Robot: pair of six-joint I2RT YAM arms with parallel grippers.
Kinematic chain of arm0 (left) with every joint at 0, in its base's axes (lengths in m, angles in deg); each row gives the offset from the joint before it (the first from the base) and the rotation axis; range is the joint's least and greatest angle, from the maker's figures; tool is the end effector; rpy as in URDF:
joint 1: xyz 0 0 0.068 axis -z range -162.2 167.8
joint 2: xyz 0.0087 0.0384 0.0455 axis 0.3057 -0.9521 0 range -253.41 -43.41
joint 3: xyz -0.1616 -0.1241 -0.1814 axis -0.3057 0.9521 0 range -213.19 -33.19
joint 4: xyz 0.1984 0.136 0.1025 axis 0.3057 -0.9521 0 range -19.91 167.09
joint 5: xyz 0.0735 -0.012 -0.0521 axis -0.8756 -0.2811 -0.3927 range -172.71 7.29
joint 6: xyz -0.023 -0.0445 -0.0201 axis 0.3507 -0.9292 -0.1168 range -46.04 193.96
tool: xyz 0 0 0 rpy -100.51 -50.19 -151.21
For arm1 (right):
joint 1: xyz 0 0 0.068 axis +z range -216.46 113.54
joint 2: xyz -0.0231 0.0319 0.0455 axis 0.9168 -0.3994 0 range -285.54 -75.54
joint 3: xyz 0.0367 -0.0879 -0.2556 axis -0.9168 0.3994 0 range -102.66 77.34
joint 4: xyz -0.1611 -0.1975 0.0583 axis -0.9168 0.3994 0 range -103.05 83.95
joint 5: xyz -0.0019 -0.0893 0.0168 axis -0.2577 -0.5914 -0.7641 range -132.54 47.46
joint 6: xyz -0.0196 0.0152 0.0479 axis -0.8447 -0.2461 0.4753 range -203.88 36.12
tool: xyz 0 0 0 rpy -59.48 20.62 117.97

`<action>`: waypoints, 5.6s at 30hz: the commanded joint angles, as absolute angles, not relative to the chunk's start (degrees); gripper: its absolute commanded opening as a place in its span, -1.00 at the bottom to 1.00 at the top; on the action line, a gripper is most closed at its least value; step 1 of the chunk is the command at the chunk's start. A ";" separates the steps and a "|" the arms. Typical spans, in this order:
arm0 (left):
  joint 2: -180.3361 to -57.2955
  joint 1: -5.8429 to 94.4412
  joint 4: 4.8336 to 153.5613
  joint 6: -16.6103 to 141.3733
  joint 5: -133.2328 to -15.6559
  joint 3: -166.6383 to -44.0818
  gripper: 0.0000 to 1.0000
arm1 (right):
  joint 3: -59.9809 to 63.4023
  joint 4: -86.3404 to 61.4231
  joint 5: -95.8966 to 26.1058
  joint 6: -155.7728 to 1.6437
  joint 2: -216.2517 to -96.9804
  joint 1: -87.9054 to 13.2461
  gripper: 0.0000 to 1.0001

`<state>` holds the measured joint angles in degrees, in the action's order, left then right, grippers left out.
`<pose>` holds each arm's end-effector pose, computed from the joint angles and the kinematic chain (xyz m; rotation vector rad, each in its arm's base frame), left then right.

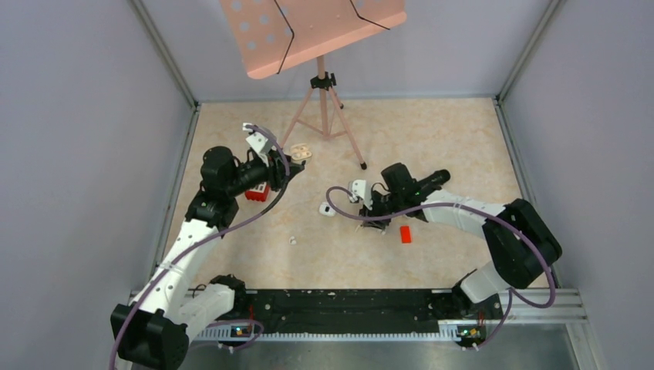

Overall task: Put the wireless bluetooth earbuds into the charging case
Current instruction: Pick up the earbud from the center of the board, then place the earbud in the charging case.

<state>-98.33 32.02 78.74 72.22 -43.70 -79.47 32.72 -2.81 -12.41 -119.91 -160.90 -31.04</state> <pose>0.2082 -0.0758 0.3397 0.6923 1.5816 -0.7802 0.2254 0.1823 0.1807 -1.5792 1.8055 0.6382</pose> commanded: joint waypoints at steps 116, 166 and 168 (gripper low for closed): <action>-98.57 43.01 97.11 69.80 -46.69 -79.36 -1.00 | 14.91 -15.43 -40.93 -172.08 -145.77 -10.42 -1.00; -98.95 42.93 99.72 67.65 -51.03 -78.13 -1.00 | 15.12 -15.10 -39.18 -181.96 -147.10 -10.64 -1.00; -98.80 42.93 99.47 67.73 -50.98 -77.97 -1.00 | 16.28 -18.02 -40.37 -183.21 -147.18 -10.57 -1.00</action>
<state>-99.79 42.97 94.24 67.46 -49.93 -77.11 15.11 -14.11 -38.55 -181.48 -146.54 -11.13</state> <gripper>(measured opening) 0.327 0.148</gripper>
